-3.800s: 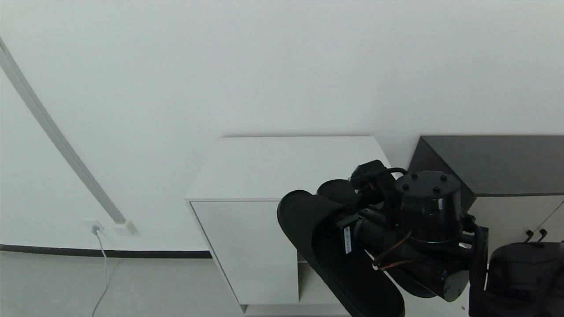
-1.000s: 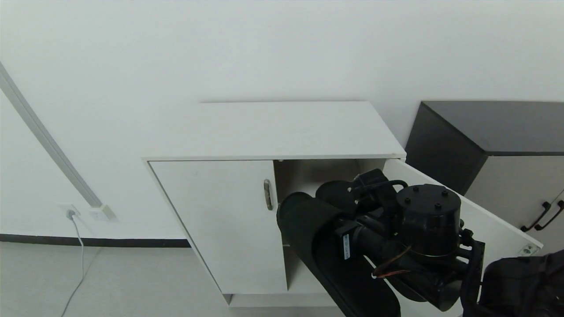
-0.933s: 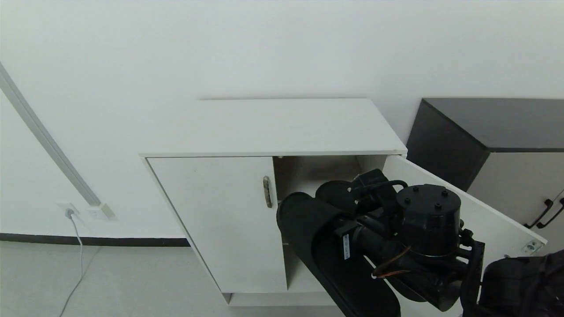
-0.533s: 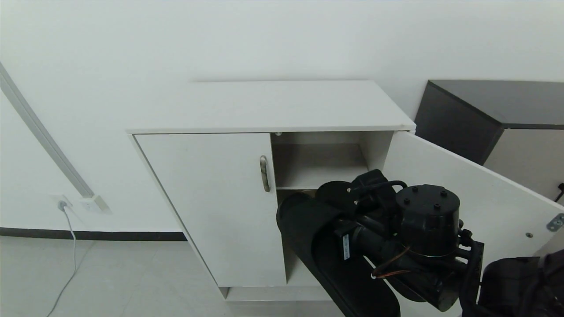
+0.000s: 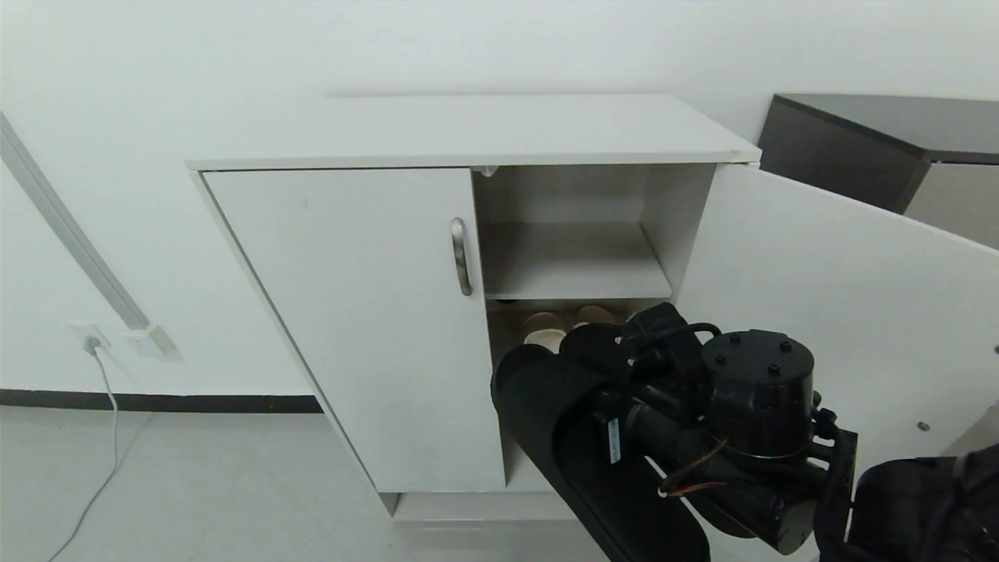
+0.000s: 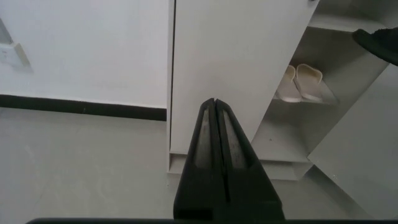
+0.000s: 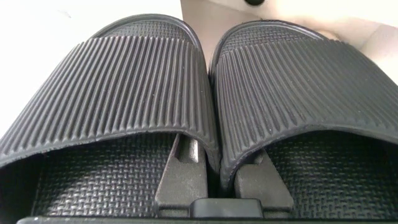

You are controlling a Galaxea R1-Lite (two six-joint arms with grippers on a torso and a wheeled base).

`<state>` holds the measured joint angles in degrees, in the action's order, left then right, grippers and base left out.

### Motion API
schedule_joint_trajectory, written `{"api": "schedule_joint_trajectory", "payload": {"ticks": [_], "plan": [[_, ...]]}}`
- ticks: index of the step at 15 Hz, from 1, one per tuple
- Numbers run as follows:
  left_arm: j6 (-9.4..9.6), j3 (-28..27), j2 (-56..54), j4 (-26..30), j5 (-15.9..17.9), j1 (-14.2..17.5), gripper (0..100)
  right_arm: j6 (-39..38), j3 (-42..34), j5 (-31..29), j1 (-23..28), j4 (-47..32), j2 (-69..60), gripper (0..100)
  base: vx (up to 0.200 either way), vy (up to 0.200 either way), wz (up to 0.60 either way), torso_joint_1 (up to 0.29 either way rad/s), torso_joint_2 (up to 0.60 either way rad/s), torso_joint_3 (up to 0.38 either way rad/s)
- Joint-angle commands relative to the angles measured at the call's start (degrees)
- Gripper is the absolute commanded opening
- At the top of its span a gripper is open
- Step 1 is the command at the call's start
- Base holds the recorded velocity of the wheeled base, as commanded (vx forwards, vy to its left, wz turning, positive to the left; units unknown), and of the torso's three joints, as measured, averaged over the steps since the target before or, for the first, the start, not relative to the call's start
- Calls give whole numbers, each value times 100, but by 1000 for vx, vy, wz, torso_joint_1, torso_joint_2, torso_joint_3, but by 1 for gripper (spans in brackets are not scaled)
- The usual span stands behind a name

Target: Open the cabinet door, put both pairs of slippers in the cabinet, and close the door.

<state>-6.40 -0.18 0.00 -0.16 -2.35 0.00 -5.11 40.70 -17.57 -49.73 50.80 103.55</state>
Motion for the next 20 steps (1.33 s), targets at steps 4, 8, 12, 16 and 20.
{"api": "schedule_joint_trajectory", "payload": {"ticks": [4,8,12,16,20], "plan": [[-2,1,9,-2,-2,0,0,-8,-27,8,-2,9,52,0,0,0,0,-68,458,375],[-2,1,0,-2,-2,0,0,54,-89,8,7,396,254,0,0,0,0,-17,360,342],[-2,1,9,-2,-2,0,0,256,-221,-1,24,862,421,0,0,0,0,2,47,37],[7,1,9,-2,16,0,0,871,166,-950,-108,993,948,0,0,0,0,0,0,0],[7,1,0,-2,16,0,0,317,1845,-2321,-310,-782,1273,0,0,0,0,0,0,0]]}}
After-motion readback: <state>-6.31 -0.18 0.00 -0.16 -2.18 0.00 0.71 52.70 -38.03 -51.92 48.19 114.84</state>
